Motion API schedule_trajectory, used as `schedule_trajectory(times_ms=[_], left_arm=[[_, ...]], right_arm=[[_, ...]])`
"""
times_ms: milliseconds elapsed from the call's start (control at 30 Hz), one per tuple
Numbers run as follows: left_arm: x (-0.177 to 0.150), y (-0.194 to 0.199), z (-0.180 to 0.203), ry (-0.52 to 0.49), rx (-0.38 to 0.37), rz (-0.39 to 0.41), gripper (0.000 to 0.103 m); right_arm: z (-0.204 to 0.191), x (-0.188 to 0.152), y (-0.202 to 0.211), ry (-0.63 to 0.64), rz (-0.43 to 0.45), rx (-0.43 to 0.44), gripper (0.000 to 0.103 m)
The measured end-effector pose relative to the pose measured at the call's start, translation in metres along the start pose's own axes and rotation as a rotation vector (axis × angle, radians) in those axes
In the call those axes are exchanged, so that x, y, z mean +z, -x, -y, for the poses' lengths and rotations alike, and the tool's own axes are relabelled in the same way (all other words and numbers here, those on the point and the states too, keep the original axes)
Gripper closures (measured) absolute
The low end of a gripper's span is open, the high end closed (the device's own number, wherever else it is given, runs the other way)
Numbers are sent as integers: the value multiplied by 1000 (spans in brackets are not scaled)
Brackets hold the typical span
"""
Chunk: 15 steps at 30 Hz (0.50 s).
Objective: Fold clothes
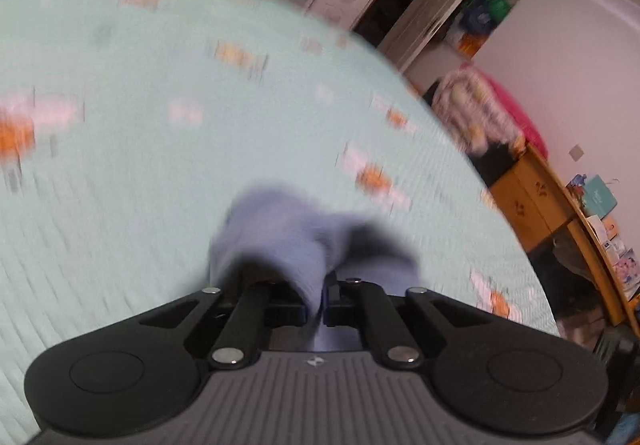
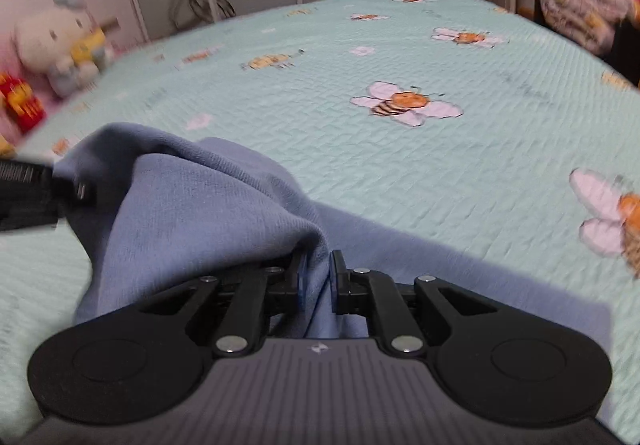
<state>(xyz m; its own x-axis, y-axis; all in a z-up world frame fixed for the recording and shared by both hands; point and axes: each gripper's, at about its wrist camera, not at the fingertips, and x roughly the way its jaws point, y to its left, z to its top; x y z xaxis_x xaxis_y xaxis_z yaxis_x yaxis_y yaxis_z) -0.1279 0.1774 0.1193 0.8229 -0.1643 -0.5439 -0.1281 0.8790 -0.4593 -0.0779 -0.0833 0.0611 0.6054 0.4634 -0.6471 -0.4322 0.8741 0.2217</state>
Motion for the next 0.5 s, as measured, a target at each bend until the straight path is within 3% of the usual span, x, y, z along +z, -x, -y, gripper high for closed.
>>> schedule_trajectory(times_ms=[67,167,333,400,500], left_arm=[[17,24,5,-33,7,65,100],[39,64,7,-42,10,139,100],[61,148,3,-81,64,269,99],[60,172,-7,-83,117,286,99],[45,184,-41,-51,197,246,98]], right_arm=[[-2,-2,10,-49,12,71,92],[-14,0,24,-118,32,265,94],[-76,-8,44,-56,-6,562,94],[-102,-22,46,-21,-48,636,94],[-126,-49,38,6,-140,681,92]])
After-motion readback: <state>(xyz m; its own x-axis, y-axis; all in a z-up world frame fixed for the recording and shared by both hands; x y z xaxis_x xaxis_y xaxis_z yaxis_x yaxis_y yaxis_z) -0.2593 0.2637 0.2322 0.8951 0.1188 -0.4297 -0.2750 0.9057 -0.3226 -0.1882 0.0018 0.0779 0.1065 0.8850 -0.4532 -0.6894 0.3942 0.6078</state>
